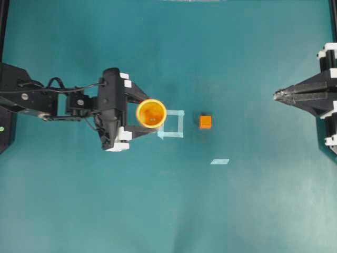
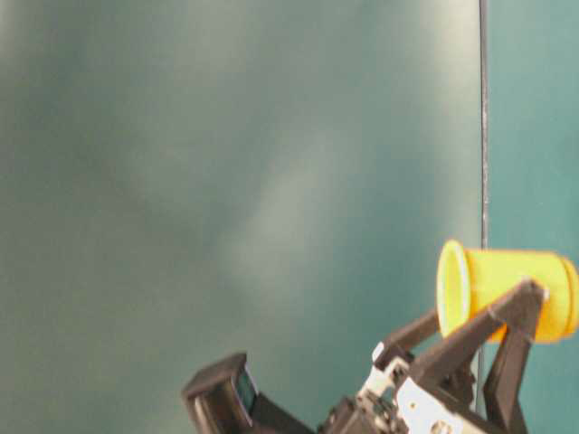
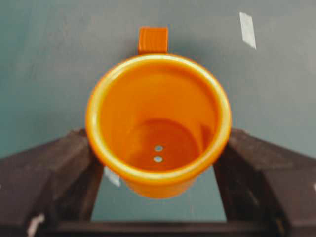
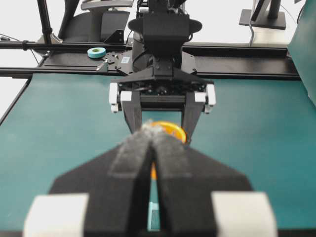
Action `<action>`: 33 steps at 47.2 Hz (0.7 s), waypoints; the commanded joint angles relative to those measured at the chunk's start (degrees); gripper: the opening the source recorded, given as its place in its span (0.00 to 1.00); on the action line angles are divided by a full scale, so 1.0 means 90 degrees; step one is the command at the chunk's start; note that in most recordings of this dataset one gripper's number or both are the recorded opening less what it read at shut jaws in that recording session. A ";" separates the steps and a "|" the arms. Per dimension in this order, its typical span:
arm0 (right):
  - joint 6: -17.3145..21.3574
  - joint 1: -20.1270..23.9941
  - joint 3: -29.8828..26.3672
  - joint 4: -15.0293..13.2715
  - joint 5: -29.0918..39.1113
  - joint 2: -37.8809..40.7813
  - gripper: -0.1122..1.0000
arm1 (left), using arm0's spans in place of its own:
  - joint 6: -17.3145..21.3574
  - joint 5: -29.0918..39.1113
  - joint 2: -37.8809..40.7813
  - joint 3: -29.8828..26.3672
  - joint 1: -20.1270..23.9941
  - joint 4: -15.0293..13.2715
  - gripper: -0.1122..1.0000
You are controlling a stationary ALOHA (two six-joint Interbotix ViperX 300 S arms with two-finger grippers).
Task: Move the cup to the right with left arm.
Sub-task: 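Lift the cup and carry it right past the cube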
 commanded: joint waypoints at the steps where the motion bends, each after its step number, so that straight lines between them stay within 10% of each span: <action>1: 0.0010 0.0000 -0.0234 0.0020 0.0010 0.0000 0.10 | 0.0039 0.0039 0.0010 -0.0322 -0.0010 0.0020 0.70; 33: 0.0000 -0.0010 -0.0381 0.0020 0.0439 -0.0098 0.10 | 0.0068 0.0449 0.1064 -0.2041 -0.0010 0.0078 0.70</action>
